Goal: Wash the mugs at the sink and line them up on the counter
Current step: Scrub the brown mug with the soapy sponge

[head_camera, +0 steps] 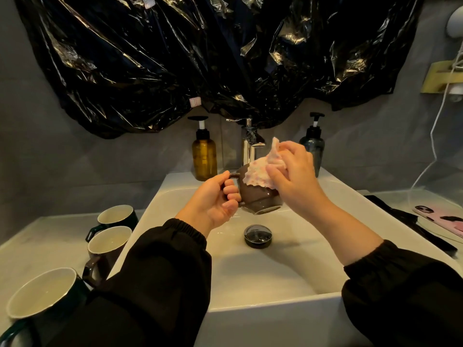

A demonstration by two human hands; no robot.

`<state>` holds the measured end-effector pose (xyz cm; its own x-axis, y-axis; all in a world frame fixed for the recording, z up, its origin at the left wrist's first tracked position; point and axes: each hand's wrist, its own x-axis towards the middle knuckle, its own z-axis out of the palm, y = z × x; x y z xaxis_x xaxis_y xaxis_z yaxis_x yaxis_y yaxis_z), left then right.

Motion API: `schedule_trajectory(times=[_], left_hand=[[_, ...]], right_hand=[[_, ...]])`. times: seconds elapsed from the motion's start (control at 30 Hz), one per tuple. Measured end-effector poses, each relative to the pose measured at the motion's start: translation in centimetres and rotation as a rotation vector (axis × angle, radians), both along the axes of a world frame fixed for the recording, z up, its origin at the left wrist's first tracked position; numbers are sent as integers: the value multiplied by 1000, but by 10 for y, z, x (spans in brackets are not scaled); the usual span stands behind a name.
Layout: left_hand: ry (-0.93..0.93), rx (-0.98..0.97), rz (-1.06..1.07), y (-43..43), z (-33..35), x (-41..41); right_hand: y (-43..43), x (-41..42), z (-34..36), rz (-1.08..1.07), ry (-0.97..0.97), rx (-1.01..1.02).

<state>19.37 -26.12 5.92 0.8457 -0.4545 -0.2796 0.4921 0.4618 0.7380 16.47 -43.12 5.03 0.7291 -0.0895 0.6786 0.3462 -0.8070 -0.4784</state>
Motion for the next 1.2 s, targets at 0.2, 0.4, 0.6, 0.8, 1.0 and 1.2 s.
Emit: schedule_trajectory(times=[0.2, 0.4, 0.6, 0.8, 1.0, 1.2], left_hand=[[28, -34, 10, 0, 1, -1], [14, -85, -13, 0, 5, -4], [-32, -90, -10, -5, 8, -10], [-2, -252, 74, 4, 10, -4], [55, -391, 76, 10, 12, -2], [99, -420, 69, 7, 11, -8]], right_hand=[[17, -5, -10, 199, -76, -171], [6, 6, -4, 8, -63, 361], [5, 5, 7, 28, 4, 607], [12, -2, -8, 223, -136, -80], [11, 4, -18, 213, -391, -382], [21, 10, -2, 261, 231, 1102]])
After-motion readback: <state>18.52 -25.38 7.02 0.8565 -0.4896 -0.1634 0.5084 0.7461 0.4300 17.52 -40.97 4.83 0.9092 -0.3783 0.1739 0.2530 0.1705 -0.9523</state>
